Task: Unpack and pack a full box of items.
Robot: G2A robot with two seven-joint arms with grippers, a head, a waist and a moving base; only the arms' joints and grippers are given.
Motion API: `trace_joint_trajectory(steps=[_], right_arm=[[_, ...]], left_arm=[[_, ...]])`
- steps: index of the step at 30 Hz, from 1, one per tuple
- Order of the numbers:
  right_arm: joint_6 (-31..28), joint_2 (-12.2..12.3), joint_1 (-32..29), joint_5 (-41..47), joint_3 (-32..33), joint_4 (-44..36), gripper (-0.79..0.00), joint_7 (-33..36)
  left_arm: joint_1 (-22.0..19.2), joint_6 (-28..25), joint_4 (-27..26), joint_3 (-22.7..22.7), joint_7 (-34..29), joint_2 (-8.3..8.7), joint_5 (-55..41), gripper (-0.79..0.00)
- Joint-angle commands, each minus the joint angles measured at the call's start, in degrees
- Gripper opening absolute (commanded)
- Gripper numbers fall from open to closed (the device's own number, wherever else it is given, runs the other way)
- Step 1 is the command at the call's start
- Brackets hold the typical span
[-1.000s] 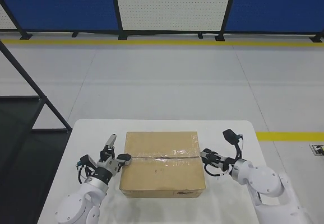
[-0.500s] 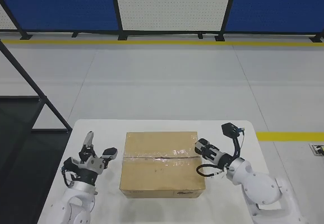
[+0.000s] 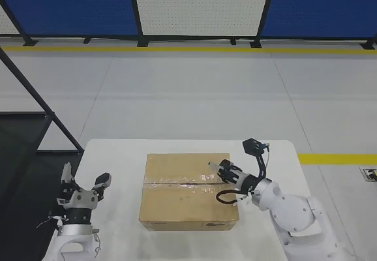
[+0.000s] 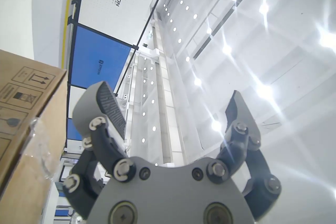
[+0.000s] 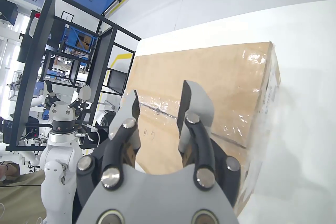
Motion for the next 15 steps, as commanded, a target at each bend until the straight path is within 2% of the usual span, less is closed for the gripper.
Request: trace_joint_trajectory(steps=[1,2,4,7,13,14,15], right_arm=[[0.0,0.0,0.0,0.0,0.0,0.0,-0.114,0.0],[-0.23,-0.03,-0.14,0.35,-0.21,0.04,0.0,0.01],[-1.89,-0.24,0.02,2.39,-1.91,0.34,0.0,0.62],[-0.85,-0.92,3.7,3.62,-6.05,3.0,-0.785,1.65],[6.41,-3.54,14.26,9.76,-15.16,11.15,-0.785,3.18],[7.53,-4.05,15.89,10.93,-16.51,12.81,-0.785,3.09],[8.98,-4.58,17.53,11.84,-17.98,14.64,-0.785,3.22]], left_arm=[[0.0,-0.01,0.0,0.0,0.0,0.0,-0.01,0.0],[0.0,-0.01,0.0,0.0,0.0,0.0,-0.01,0.0],[-0.04,-1.21,-0.31,-0.33,0.49,-0.03,0.42,0.0],[1.18,-8.03,-0.93,-0.62,2.1,-0.27,3.07,0.0],[3.91,-17.54,-1.47,-3.83,4.3,-0.68,1.95,0.0],[4.37,-18.44,-1.47,-4.51,4.24,-0.7,1.62,-0.182],[4.81,-19.36,-1.41,-5.22,4.01,-0.71,1.42,-0.576]])
